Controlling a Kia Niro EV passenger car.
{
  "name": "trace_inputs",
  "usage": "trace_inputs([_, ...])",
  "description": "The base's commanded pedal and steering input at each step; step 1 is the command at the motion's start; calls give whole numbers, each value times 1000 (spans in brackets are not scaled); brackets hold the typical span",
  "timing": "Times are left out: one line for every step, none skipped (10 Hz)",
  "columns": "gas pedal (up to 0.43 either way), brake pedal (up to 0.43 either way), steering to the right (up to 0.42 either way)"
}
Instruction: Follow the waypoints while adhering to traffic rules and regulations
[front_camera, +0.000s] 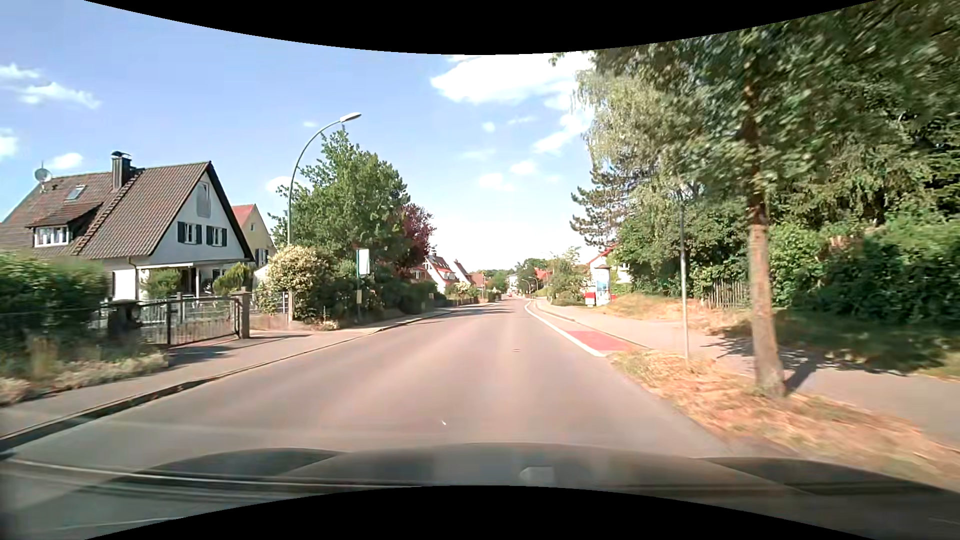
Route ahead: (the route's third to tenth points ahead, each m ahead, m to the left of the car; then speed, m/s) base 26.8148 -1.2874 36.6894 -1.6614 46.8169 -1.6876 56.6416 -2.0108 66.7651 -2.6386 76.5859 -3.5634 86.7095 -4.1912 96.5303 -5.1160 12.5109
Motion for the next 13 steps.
trace_inputs([59,6,0])
trace_inputs([59,6,1])
trace_inputs([59,6,2])
trace_inputs([59,6,2])
trace_inputs([59,6,3])
trace_inputs([59,6,3])
trace_inputs([59,6,3])
trace_inputs([59,6,3])
trace_inputs([59,6,3])
trace_inputs([59,6,3])
trace_inputs([59,6,3])
trace_inputs([59,6,3])
trace_inputs([59,6,2])
